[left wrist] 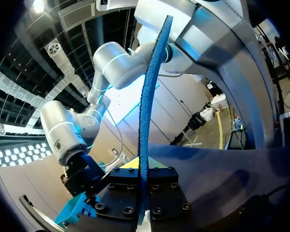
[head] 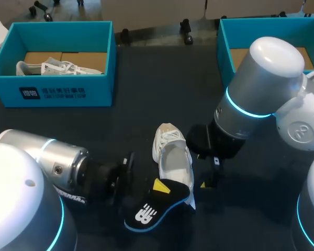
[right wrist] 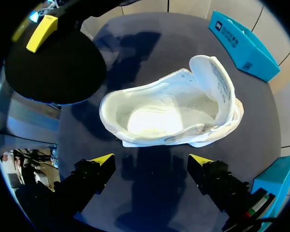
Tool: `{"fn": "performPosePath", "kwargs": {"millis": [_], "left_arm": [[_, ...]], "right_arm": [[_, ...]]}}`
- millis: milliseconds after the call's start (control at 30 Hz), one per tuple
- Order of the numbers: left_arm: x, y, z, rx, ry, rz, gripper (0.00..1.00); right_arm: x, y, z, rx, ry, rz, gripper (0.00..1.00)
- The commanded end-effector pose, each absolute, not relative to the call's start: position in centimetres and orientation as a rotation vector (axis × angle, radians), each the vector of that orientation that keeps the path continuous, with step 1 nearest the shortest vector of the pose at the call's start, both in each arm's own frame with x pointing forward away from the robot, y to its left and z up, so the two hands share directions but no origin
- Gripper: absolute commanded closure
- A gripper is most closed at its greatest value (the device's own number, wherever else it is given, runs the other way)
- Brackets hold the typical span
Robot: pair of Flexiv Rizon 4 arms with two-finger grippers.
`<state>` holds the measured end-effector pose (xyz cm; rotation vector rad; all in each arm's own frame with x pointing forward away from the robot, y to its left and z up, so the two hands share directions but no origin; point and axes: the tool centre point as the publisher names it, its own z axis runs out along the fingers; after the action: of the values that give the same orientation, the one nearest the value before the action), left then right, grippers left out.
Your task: Take the shoe out of the shoebox, open the shoe tongue, remove and reinsert the insole, then place the shoe into the shoebox
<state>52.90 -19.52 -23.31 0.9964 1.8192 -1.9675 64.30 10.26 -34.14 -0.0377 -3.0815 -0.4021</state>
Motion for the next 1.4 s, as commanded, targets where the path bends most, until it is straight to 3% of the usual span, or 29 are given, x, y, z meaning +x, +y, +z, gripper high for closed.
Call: {"fn": "performPosePath", "kwargs": {"millis": [33,1400], "left_arm": [[52.9,-20.7,-23.9,0.968,1.838,-1.933,1.00],[56.8,-24.2,-25.5,0.709,1.871,-1.943,1.00]], "right_arm": [[64.3,10.4,-34.3,-0.039,-3.083,-0.399,0.00],[64.3,10.4,-34.3,-0.039,-3.083,-0.399,0.00]]}}
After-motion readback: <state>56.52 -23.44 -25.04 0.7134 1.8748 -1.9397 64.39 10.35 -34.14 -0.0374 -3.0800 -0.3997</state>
